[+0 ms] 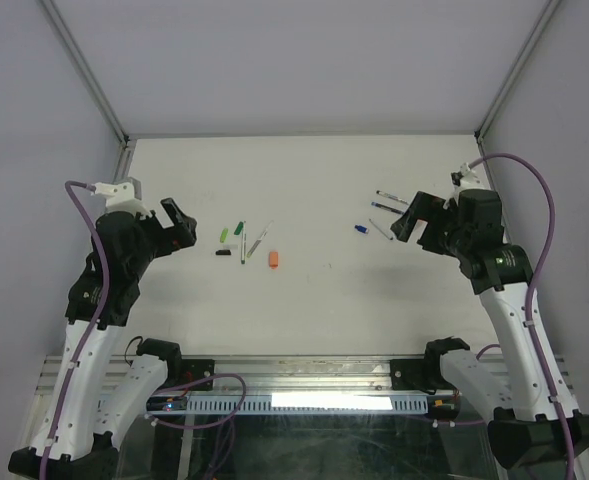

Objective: Insert the pens into the pen caps
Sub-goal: Pick up the pen from the center of the board.

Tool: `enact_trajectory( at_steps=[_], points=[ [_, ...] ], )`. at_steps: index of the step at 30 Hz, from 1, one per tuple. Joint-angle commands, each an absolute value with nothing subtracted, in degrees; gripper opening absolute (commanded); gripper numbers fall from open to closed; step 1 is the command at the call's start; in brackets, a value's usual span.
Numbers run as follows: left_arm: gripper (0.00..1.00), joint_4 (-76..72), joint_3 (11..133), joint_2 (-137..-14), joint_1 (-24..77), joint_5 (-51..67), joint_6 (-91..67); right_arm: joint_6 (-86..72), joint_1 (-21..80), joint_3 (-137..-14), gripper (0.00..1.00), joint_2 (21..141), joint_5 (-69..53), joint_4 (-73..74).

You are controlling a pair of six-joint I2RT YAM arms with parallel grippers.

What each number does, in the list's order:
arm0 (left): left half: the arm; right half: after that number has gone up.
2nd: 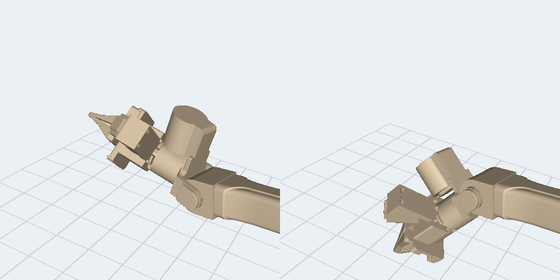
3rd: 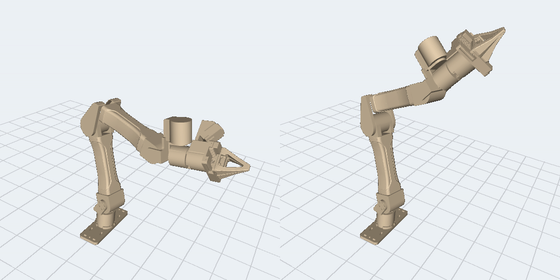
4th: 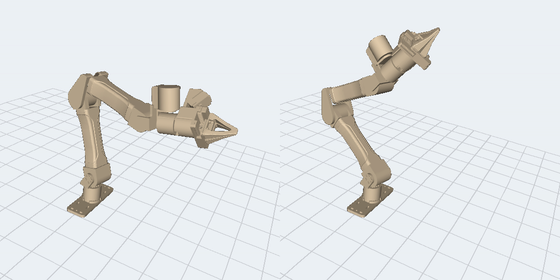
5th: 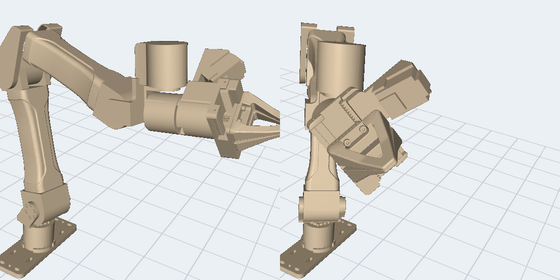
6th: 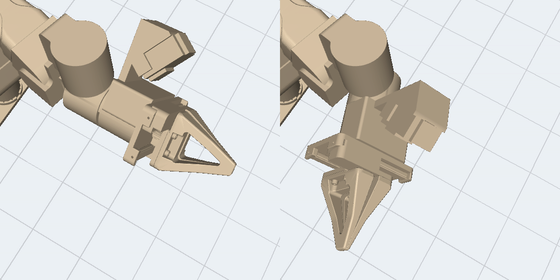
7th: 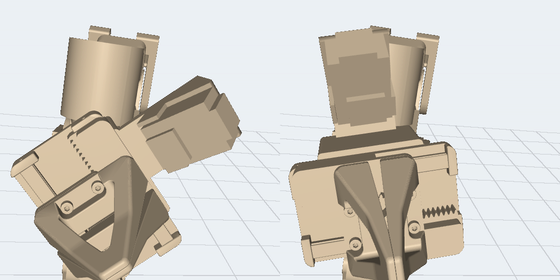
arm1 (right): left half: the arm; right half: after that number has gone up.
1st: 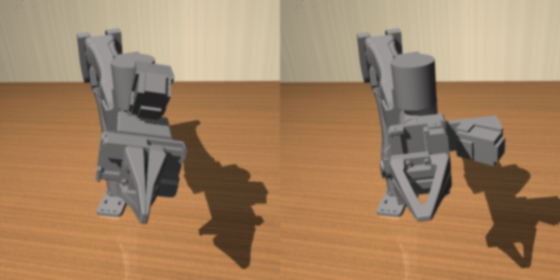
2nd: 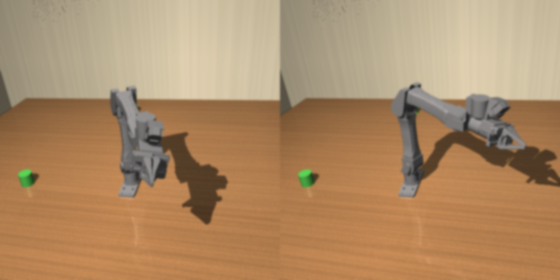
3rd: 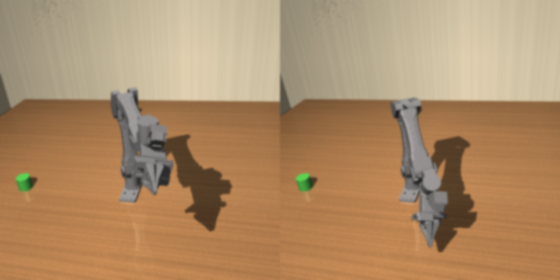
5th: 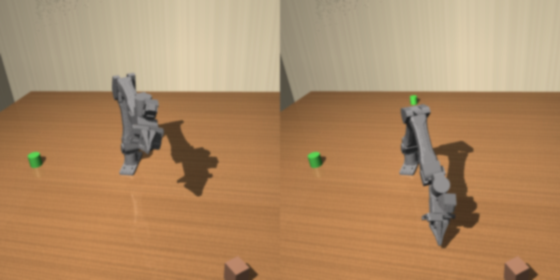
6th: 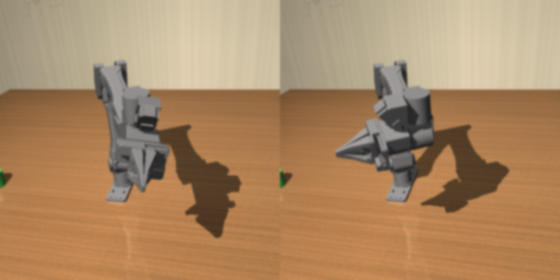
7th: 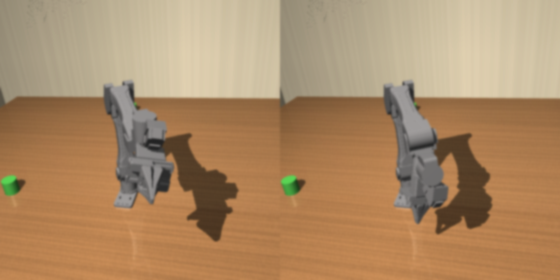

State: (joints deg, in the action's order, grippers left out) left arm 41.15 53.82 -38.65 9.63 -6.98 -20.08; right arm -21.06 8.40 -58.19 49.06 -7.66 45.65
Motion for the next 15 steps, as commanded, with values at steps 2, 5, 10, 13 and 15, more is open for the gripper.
enact_trajectory(
  at_steps=[2,5,10,13,15],
  points=[
    [0.99,40.76,56.39,-39.02,8.84,-6.60,-21.73,-21.89,8.55,-60.25,1.00,51.98,-5.35,46.07],
    [0.99,40.77,55.71,-38.11,8.83,-5.98,-23.00,-22.35,8.57,-59.87,1.00,53.11,-5.49,46.37],
    [0.99,42.09,55.38,-39.02,8.85,-5.11,-23.25,-22.67,8.51,-58.40,1.00,53.30,-2.81,47.09],
    [0.99,42.08,54.62,-40.04,8.80,-6.15,-23.72,-22.66,8.45,-57.35,1.00,53.38,-2.34,47.08],
    [0.99,42.48,55.11,-41.53,8.79,-7.66,-23.51,-22.85,8.44,-56.49,1.00,53.20,-3.63,46.18]
  ],
)
